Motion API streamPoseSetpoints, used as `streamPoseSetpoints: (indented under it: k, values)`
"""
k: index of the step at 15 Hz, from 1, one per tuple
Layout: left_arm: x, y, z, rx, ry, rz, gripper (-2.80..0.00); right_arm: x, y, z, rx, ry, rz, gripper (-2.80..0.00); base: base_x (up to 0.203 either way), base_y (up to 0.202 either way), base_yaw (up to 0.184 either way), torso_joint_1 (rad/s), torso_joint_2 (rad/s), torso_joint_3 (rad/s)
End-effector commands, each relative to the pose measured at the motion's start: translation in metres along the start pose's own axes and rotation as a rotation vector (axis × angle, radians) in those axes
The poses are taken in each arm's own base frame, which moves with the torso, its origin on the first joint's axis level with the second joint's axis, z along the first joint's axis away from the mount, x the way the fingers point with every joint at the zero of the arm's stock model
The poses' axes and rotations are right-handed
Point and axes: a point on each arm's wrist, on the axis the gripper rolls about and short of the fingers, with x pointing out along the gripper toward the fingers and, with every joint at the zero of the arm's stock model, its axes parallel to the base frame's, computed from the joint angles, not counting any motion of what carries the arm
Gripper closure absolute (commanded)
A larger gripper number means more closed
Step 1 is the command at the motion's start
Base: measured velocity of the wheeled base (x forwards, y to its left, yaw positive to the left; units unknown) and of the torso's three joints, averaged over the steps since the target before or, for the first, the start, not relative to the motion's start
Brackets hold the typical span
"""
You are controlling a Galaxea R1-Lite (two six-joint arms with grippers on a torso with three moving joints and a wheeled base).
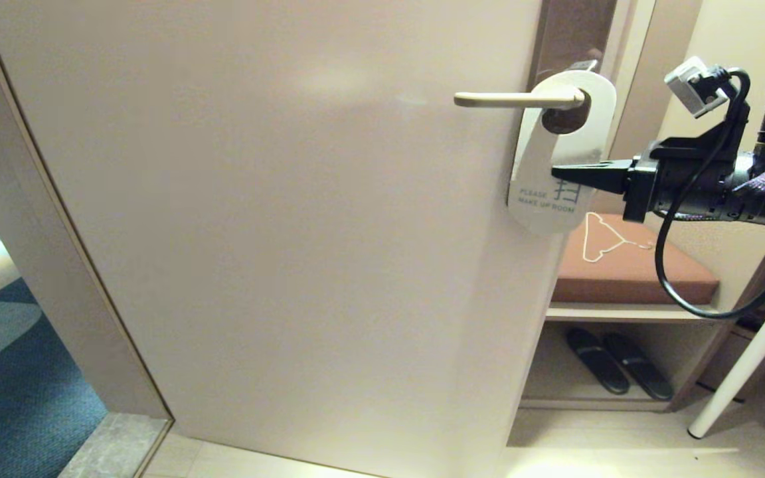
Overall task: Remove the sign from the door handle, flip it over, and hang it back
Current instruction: Take down the sign
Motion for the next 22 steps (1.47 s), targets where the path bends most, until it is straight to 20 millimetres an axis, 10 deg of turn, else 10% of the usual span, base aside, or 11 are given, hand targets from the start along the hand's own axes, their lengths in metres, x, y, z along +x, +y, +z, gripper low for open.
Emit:
streamPoseSetpoints:
  k: [1, 22]
  values:
    - [0.000, 0.000, 0.000, 0.000, 0.001, 0.000, 0.00, 0.002, -0.001, 0.001, -0.009, -0.005, -0.024, 0.00, 0.000, 0.000, 0.000, 0.000, 0.00, 0.000]
    - [0.000, 0.000, 0.000, 0.000, 0.002, 0.000, 0.00, 0.015, 0.017, 0.013, 0.039, -0.023, -0.079, 0.00, 0.000, 0.000, 0.000, 0.000, 0.00, 0.000]
